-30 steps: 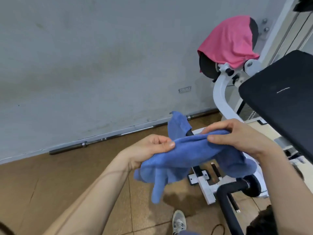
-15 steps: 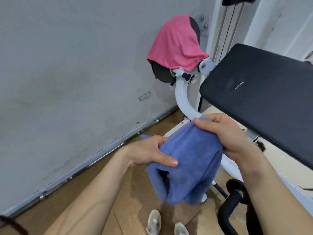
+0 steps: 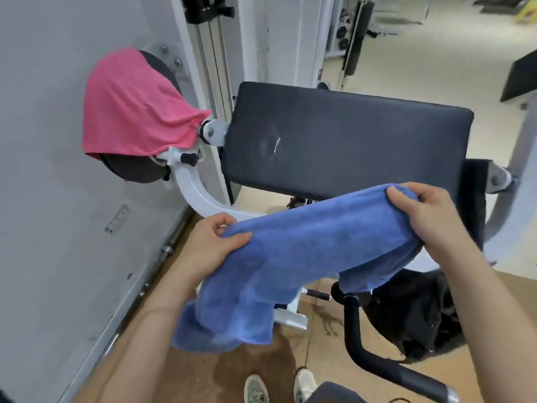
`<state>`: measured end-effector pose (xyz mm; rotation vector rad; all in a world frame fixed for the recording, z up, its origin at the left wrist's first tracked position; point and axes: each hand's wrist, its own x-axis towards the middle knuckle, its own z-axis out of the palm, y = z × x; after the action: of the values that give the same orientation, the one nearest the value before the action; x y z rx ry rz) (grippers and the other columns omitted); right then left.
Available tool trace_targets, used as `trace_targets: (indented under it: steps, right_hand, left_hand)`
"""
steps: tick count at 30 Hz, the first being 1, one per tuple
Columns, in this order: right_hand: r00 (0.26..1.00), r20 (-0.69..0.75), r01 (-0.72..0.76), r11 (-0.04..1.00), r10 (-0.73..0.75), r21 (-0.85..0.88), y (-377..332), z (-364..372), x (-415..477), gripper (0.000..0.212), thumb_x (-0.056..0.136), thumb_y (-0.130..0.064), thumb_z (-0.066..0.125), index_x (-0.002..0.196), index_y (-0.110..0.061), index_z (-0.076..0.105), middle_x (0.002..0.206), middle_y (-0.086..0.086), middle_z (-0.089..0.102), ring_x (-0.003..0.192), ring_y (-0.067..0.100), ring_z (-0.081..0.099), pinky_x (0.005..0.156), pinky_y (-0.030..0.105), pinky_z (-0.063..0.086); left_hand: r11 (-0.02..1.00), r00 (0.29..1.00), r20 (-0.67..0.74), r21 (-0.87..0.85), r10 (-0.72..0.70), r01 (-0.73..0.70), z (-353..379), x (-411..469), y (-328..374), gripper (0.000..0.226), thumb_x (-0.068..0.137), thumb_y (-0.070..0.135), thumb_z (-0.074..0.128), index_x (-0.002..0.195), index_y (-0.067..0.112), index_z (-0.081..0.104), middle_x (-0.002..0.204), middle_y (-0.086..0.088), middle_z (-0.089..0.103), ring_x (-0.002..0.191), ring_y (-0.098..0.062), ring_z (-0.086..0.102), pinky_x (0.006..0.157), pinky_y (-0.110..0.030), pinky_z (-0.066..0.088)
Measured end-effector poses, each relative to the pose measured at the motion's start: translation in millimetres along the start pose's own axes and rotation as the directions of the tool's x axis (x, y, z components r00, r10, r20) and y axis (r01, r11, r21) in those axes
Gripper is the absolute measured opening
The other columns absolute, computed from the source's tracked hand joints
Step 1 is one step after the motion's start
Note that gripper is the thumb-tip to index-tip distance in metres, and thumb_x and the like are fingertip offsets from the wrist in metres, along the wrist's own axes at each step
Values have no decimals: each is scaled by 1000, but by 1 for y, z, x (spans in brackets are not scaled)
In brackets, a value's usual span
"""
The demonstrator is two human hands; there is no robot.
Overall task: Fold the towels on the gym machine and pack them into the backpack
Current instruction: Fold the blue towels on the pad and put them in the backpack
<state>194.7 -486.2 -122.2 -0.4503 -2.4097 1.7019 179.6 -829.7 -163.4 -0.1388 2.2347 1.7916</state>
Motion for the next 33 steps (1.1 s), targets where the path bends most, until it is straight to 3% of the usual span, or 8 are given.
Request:
trace_targets:
  steps: [4,7,13,19,23,26,30,33]
  right_hand:
    - [998,-67,-15,992,6,-129,27,-36,-3,25,91,-25,65,74,-6,67,64,0,57,62,10,50,58,26,40]
    - [998,-57,-4,938,-17,-346,49,-58,4,25,89,-30,64,70,-14,66,58,-4,58,60,17,54,53,29,42]
    - [985,-39,121,837,-167,-534,63,-81,42,30,93,-31,59,70,-12,60,60,6,58,64,23,54,59,28,36]
    - [967,-82,141,776,-240,-615,53,-76,92,27,94,-33,55,74,-14,61,61,1,58,65,26,51,58,34,38]
    - [971,51,171,533,-232,-828,40,-52,128,38,96,-37,47,65,-17,44,59,-2,51,63,28,45,53,32,27]
    - [962,101,204,420,-255,-884,29,-40,159,40,98,-41,42,64,-20,40,62,-2,51,62,26,46,51,31,27]
    - [968,52,156,423,-247,-893,14,-10,207,38,101,-39,37,71,-17,45,70,-2,49,67,24,43,53,32,26]
    - [974,-49,69,494,-222,-867,16,20,246,39,101,-37,36,68,-18,39,73,0,48,67,24,43,50,32,21]
  left_hand:
    - [966,995,-25,242,97,-88,18,46,-5,10,78,20,76,76,25,67,66,-10,60,62,-14,52,63,-30,40]
    - [905,977,-85,399,197,-148,34,74,0,23,77,11,71,67,30,63,62,5,59,58,-6,51,60,-26,39]
    - [851,909,-238,489,343,-193,56,123,30,30,85,-1,47,89,23,65,87,9,66,87,-15,59,73,-27,42]
    - [798,829,-325,563,455,-217,57,172,52,17,90,11,54,97,18,67,93,6,65,88,-16,57,79,-27,42]
    - [771,838,-322,613,440,-170,39,216,47,20,88,11,53,94,24,66,99,-1,69,94,-24,61,83,-36,49]
    - [770,841,-310,612,444,-181,28,252,53,27,87,2,49,102,17,67,105,-3,68,99,-22,60,85,-27,42]
    - [794,809,-350,567,472,-219,17,304,68,31,82,-2,49,103,12,68,105,-7,69,100,-23,60,84,-21,38]
    - [828,809,-375,513,453,-226,19,348,78,30,81,-2,51,103,10,68,106,-10,68,101,-26,59,85,-23,39]
